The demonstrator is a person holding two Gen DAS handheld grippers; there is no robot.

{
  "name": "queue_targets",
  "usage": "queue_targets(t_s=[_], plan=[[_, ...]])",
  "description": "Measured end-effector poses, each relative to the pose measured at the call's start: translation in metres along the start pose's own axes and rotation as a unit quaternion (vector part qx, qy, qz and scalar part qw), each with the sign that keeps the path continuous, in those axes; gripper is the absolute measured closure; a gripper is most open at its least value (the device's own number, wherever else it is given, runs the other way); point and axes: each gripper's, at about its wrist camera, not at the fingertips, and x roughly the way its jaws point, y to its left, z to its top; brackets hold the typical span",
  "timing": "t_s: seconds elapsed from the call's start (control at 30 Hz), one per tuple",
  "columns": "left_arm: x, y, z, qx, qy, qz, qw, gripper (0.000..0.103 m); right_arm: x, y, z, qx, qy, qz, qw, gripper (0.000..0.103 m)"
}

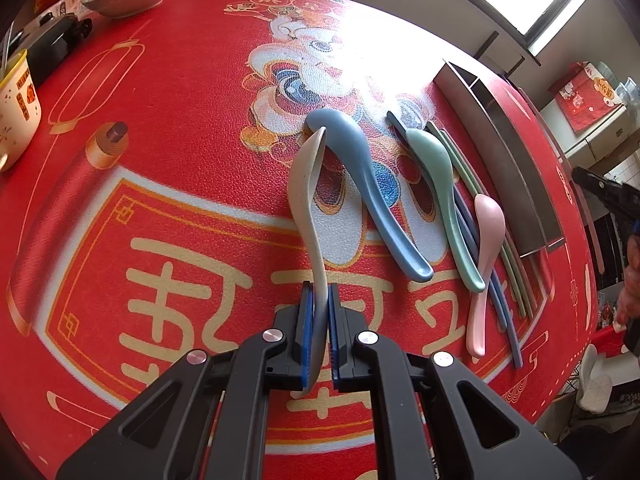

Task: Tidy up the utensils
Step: 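Carry the pink chopstick with the right tool into the steel tray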

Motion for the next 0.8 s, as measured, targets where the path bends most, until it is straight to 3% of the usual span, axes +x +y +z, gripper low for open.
queue_targets(t_s=[0.2, 0.4, 0.8], plan=[[0.000, -0.003, 0.001, -0.004, 0.001, 0.007, 1.0000, 0.096, 0.053, -0.008, 0.030, -0.015, 0.022, -0.066, 0.997, 0.097], [-0.001, -0.001, 0.000, -0.016, -0.003, 0.006, 0.9999, 0.096, 0.078, -0.002, 0.030, -0.041, 0.056, -0.111, 0.991, 0.097], [-0.006, 0.004, -0.003, -0.036, -0.007, 0.009, 0.9993, 0.096, 0.095, -0.001, 0.023, -0.054, 0.094, -0.144, 0.984, 0.097]])
